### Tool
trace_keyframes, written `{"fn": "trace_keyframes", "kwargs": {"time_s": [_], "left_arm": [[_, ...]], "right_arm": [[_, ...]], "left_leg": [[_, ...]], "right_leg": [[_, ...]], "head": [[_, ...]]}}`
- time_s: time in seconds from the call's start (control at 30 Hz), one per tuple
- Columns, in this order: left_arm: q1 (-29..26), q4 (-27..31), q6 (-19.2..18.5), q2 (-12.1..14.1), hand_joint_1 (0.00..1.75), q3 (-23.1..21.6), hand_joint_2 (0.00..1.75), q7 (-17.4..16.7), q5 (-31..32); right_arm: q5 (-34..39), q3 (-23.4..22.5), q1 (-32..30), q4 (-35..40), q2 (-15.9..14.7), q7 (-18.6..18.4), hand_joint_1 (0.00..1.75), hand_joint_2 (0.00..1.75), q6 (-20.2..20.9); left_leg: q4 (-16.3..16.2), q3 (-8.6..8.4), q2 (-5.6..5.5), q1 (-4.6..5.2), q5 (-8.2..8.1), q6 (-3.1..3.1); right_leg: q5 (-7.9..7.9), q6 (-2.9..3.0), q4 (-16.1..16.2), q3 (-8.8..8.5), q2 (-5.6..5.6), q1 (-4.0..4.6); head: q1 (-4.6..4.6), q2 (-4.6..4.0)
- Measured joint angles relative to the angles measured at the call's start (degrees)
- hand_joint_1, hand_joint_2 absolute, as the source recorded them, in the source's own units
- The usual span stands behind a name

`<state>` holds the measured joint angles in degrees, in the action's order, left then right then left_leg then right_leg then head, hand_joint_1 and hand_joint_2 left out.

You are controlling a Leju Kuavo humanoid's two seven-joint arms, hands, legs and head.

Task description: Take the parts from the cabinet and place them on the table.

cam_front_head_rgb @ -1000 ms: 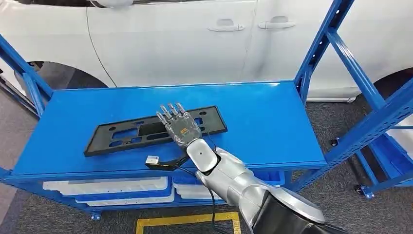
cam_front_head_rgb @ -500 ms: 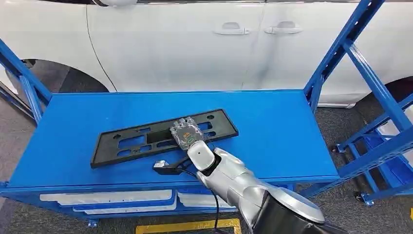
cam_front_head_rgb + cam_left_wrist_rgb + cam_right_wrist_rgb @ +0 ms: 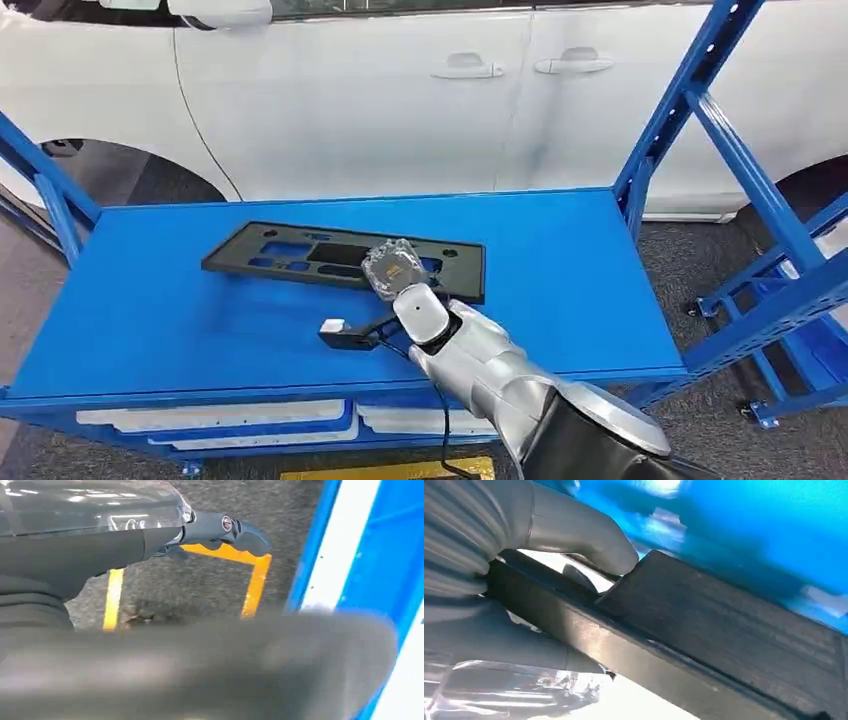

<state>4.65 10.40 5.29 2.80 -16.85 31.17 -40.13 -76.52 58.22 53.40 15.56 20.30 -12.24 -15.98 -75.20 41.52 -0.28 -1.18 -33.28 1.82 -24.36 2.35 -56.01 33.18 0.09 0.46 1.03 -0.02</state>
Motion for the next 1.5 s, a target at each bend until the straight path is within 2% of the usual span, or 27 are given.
{"fn": "trace_keyframes", "kwargs": {"time_s": [0.03, 0.07, 0.13, 0.17, 0.2, 0.3, 0.37, 0.47, 0.5, 0.57, 0.63, 0.67, 0.73, 0.8, 0.83, 0.87, 0.97, 1.0, 1.03, 1.07, 1.17, 1.2, 1.33, 1.37, 1.4, 1.43, 1.5], "left_arm": [[-0.08, 0.00, -0.09, 0.00, 0.00, 0.00, 1.75, 0.63, 0.02], [-0.09, 0.00, -0.26, 0.00, 0.00, 0.02, 1.75, 1.07, 0.07], [-0.03, 0.00, -0.61, 0.04, 0.00, 0.02, 1.75, 1.79, 0.20], [-0.03, 0.00, -0.83, 0.04, 0.00, 0.02, 1.75, 2.01, 0.24], [-0.07, 0.00, -1.14, -0.02, 0.00, 0.04, 1.75, 2.21, 0.24], [-0.17, 0.00, -1.40, -0.02, 0.00, 0.04, 1.75, 1.88, 0.48], [-0.15, 0.00, -1.33, -0.17, 0.00, 0.04, 1.75, 0.91, 0.65], [-0.29, 0.00, -1.24, -0.11, 0.00, 0.28, 1.75, -0.07, 0.48], [-0.35, 0.00, -1.27, -0.11, 0.00, 0.46, 1.75, -0.13, 0.44], [-0.42, 0.00, -1.29, -0.11, 0.00, 0.61, 1.75, -0.29, 0.33], [-0.41, 0.00, -1.29, -0.13, 0.00, 0.72, 1.75, -0.31, 0.24], [-0.41, 0.00, -1.29, -0.20, 0.00, 0.83, 1.75, -0.42, 0.17], [-0.45, 0.00, -1.29, -0.28, 0.00, 1.11, 1.75, -0.55, -0.15], [-0.84, 0.00, -1.27, -0.28, 0.00, 1.49, 1.75, -0.37, -0.77], [-0.97, 0.00, -1.27, -0.20, 0.00, 1.71, 1.75, -0.09, -1.20], [-1.25, 0.00, -1.31, -0.15, 0.00, 1.95, 1.75, 0.09, -1.27], [-1.50, 0.00, -1.36, 0.15, 0.00, 2.62, 1.75, 0.22, -1.62], [-1.65, 0.00, -1.35, 0.22, 0.00, 2.78, 1.75, 0.22, -1.66], [-1.81, 0.00, -1.36, 0.26, 0.00, 2.88, 1.75, 0.22, -1.71], [-1.84, 0.00, -1.33, 0.28, 0.00, 2.91, 1.75, 0.22, -1.69], [-1.63, 0.00, -1.11, 0.50, 0.00, 2.95, 1.75, 0.28, -1.57], [-1.64, 0.00, -1.16, 0.50, 0.00, 3.04, 1.75, 0.43, -1.73], [-1.64, 0.00, -1.18, 0.52, 0.00, 3.08, 1.75, 0.50, -1.82], [-1.55, 0.00, -1.27, 0.55, 0.00, 3.35, 1.75, 0.59, -2.21], [-1.66, 0.00, -1.81, 0.55, 0.00, 3.98, 1.75, -0.61, -2.19], [-1.50, 0.00, -1.99, 0.61, 0.00, 3.98, 1.75, -0.86, -2.06], [-1.34, 0.00, -2.05, 0.72, 0.00, 4.09, 1.75, -1.18, -1.97]], "right_arm": [[0.46, -0.67, -0.03, 0.00, -0.09, 0.35, 1.75, 1.75, -0.76], [0.89, -1.40, -0.02, 0.00, -0.11, 0.65, 1.75, 1.75, -1.48], [1.92, -3.21, 0.13, 0.09, -0.09, 1.75, 1.75, 1.75, -3.52], [2.38, -4.22, 0.21, 0.29, -0.11, 2.36, 1.75, 1.75, -4.68], [2.71, -5.16, 0.54, 0.42, -0.09, 2.73, 1.75, 1.75, -5.57], [4.83, -7.72, 0.87, 1.18, -0.09, 5.01, 1.75, 1.75, -7.81], [8.49, -10.63, 0.85, 2.25, -0.09, 9.25, 1.75, 1.75, -11.13], [15.97, -17.16, 0.73, 5.68, -0.09, 17.70, 1.75, 1.75, -15.66], [16.66, -18.80, 0.73, 6.54, -0.09, 18.43, 1.75, 1.75, -15.98], [16.94, -21.11, 0.62, 7.71, -0.11, 18.75, 1.75, 1.75, -15.98], [17.27, -22.62, 0.49, 8.77, -0.13, 19.06, 1.75, 1.75, -16.08], [18.74, -23.28, 0.36, 9.64, -0.11, 20.55, 1.75, 1.75, -16.28], [25.58, -25.15, -1.04, 13.00, -0.09, 27.72, 1.75, 1.75, -16.57], [36.81, -27.87, -5.19, 20.76, -0.22, 35.53, 1.75, 1.75, -13.67], [42.64, -29.12, -8.08, 27.24, -0.39, 37.67, 1.75, 1.75, -11.25], [46.20, -29.86, -10.47, 32.90, -0.61, 38.16, 1.75, 1.75, -9.78], [49.48, -31.12, -14.21, 44.93, -1.44, 37.72, 1.75, 1.75, -7.82], [49.66, -31.49, -15.52, 47.96, -1.90, 37.79, 1.75, 1.75, -7.54], [49.89, -31.56, -16.57, 50.09, -2.20, 37.96, 1.75, 1.75, -7.54], [50.94, -31.67, -17.27, 51.42, -2.36, 38.53, 1.75, 1.75, -7.45], [63.55, -32.76, -21.18, 58.99, -2.62, 45.19, 1.75, 1.75, -4.51], [68.06, -32.85, -22.82, 62.81, -2.84, 46.58, 1.75, 1.75, -2.44], [69.61, -32.85, -23.28, 64.03, -2.95, 46.75, 1.75, 1.75, -1.61], [74.05, -32.89, -24.54, 67.60, -3.38, 46.75, 1.75, 1.75, 1.42], [80.76, -31.33, -30.36, 76.66, -5.96, 49.49, 1.75, 1.75, 16.10], [81.11, -30.00, -31.67, 78.34, -6.67, 50.87, 1.75, 1.75, 19.78], [81.37, -27.24, -33.71, 80.95, -7.65, 52.04, 1.75, 1.75, 24.91]], "left_leg": [[0.54, -0.08, 0.01, -0.02, 1.13, 0.11], [3.80, -1.45, 0.01, -0.10, 3.49, 0.19], [14.06, -6.30, 0.14, -0.30, 8.85, 0.28], [15.96, -7.46, 0.18, -0.25, 7.88, 0.27], [16.55, -7.36, -0.09, -0.01, 8.06, -0.44], [16.21, -6.98, -0.15, 0.11, 8.09, -1.33], [16.43, -6.99, -0.10, -0.26, 8.28, -1.97], [16.42, -6.92, -0.03, -0.13, 8.18, -2.36], [16.41, -6.95, -0.04, -0.10, 8.14, -2.41], [16.41, -7.16, -0.20, -0.08, 8.04, -2.53], [16.41, -7.46, -0.46, 0.04, 7.94, -2.39], [16.52, -7.44, -0.46, -0.05, 7.89, -2.30], [16.60, -7.18, -0.42, 0.02, 7.86, -1.66], [16.99, -7.48, -0.33, -0.16, 7.90, -1.02], [17.04, -7.56, -0.33, 0.14, 7.67, -0.62], [16.06, -7.23, -0.12, -0.01, 6.95, -0.51], [4.69, -2.04, -0.07, -0.08, 1.06, -0.06], [0.85, -0.09, -0.07, -0.08, -0.08, 0.12], [-0.46, 0.73, -0.06, -0.09, 0.30, 0.24], [1.21, 0.10, -0.06, -0.10, 1.96, 0.27], [15.07, -6.33, -0.02, -0.14, 8.83, -0.02], [16.17, -7.25, -0.06, 0.18, 7.68, -0.17], [16.48, -7.22, -0.10, 0.21, 7.79, -0.36], [16.12, -7.02, -0.18, 0.16, 7.81, -0.87], [16.70, -7.21, -0.02, -0.07, 8.01, -2.08], [16.77, -7.20, -0.04, -0.10, 8.00, -2.40], [16.77, -7.21, -0.04, -0.06, 7.95, -2.57]], "right_leg": [[-0.14, -0.06, -0.11, -0.05, 0.05, -0.03], [-0.33, -0.19, -0.36, -0.08, 0.11, -0.09], [-1.07, -0.67, -1.33, -0.12, 0.21, -0.27], [-1.46, -1.04, -1.75, 0.13, 0.23, -0.07], [-1.58, -1.25, -2.54, 0.65, 0.37, 0.23], [-1.46, -1.72, -2.38, 0.85, 0.34, 0.20], [-3.08, -2.43, -4.22, 1.64, 0.25, 0.05], [-9.22, -3.09, -17.79, 8.15, 0.20, -0.39], [-9.72, -3.13, -20.95, 9.88, 0.20, -0.42], [-6.91, -2.90, -18.59, 9.23, 0.21, -0.44], [-1.15, -1.95, -7.56, 4.30, 0.22, -0.13], [-0.27, -1.37, -3.12, 2.55, 0.21, 0.12], [-0.49, -1.32, -2.44, 2.22, 0.10, 0.50], [-0.59, -1.00, -2.30, 2.17, 0.20, 0.75], [-0.17, -0.65, -1.18, 1.51, 0.11, 0.02], [-0.06, -0.66, -0.59, 1.04, -0.09, 0.01], [-0.31, -0.06, -0.57, 0.69, -0.32, 0.00], [-0.43, 0.01, -0.64, 0.68, -0.32, 0.02], [-0.55, 0.02, -0.79, 0.67, -0.21, 0.00], [-0.72, -0.03, -0.99, 0.62, -0.02, -0.05], [-1.69, -0.74, -1.89, 0.17, 0.21, -0.14], [-2.05, -1.18, -2.30, 0.51, 0.13, 0.39], [-2.07, -1.21, -2.58, 0.59, 0.13, 0.37], [-1.99, -1.34, -2.39, 0.69, 0.13, 0.34], [-2.79, -2.28, -3.00, 0.78, 0.21, 0.06], [-4.58, -2.70, -5.34, 1.88, 0.17, 0.05], [-8.85, -3.20, -14.08, 5.99, 0.18, -0.41]], "head": [[0.00, 0.00], [0.00, 0.00], [0.00, 0.00], [0.00, 0.00], [-0.02, 0.00], [0.00, 0.00], [-0.02, 0.00], [0.00, 0.00], [0.00, 0.00], [0.00, 0.00], [0.00, 0.00], [0.00, 0.00], [0.00, 0.00], [0.00, 0.00], [0.00, 0.00], [0.00, 0.00], [0.00, 0.00], [0.00, 0.00], [0.00, 0.00], [0.00, 0.00], [0.00, 0.00], [0.00, 0.00], [0.00, 0.00], [0.00, 0.00], [0.00, 0.00], [-0.02, 0.00], [0.00, 0.00]]}}
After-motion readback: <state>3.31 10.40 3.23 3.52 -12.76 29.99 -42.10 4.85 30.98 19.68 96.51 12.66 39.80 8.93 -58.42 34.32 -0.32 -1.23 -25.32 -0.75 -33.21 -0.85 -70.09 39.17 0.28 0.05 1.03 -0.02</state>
